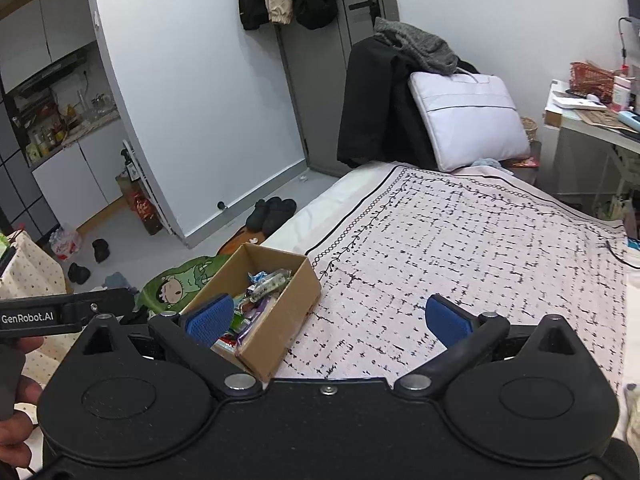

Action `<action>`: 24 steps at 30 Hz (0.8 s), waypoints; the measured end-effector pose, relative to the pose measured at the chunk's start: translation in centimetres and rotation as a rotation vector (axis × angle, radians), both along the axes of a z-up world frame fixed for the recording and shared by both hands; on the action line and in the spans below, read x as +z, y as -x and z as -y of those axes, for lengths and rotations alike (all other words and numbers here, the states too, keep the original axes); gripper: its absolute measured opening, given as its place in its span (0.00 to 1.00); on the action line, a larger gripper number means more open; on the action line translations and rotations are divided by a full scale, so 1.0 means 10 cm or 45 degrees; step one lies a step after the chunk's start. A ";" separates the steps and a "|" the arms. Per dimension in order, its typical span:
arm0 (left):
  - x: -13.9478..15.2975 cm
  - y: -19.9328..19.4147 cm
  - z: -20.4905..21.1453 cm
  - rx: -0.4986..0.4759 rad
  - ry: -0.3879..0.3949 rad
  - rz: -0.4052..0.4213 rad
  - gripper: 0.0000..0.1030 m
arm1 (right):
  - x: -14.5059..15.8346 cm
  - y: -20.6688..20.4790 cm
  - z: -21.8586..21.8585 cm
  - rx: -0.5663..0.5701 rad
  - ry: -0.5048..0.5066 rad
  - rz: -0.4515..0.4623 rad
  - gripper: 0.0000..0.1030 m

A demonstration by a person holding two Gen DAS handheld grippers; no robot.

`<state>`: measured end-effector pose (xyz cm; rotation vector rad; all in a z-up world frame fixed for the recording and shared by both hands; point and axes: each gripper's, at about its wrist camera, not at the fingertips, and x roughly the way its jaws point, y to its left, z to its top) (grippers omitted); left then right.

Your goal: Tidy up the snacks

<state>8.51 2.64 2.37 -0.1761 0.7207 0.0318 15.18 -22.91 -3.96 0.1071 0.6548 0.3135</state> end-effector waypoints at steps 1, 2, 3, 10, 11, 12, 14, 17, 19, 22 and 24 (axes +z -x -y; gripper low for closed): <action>0.01 0.04 0.01 -0.004 -0.004 0.004 0.99 | 0.01 0.04 0.01 -0.005 -0.001 0.004 1.00; 0.02 0.08 0.02 -0.007 -0.007 0.007 0.99 | 0.01 0.07 0.03 -0.010 -0.003 0.007 1.00; 0.02 0.11 0.03 -0.011 -0.011 0.010 0.99 | 0.02 0.11 0.05 -0.015 -0.003 0.011 1.00; 0.09 0.39 0.09 -0.035 -0.042 0.050 0.99 | 0.07 0.42 0.12 -0.066 0.042 0.066 1.00; 0.09 0.43 0.10 -0.038 -0.042 0.055 0.99 | 0.08 0.47 0.13 -0.078 0.052 0.078 1.00; 0.10 0.47 0.11 -0.041 -0.042 0.061 0.99 | 0.09 0.52 0.14 -0.094 0.059 0.097 1.00; 0.12 0.55 0.11 -0.046 -0.043 0.072 0.99 | 0.11 0.61 0.16 -0.115 0.060 0.123 1.00; 0.14 0.66 0.10 -0.046 -0.043 0.081 0.99 | 0.12 0.73 0.18 -0.120 0.053 0.134 1.00; 0.14 0.73 0.07 -0.051 -0.033 0.079 0.99 | 0.13 0.81 0.17 -0.114 0.057 0.145 1.00; 0.15 0.84 0.06 -0.049 -0.044 0.089 0.99 | 0.13 0.92 0.17 -0.119 0.055 0.152 1.00; 0.15 0.92 0.08 -0.061 -0.058 0.098 0.99 | 0.13 0.98 0.17 -0.119 0.056 0.157 1.00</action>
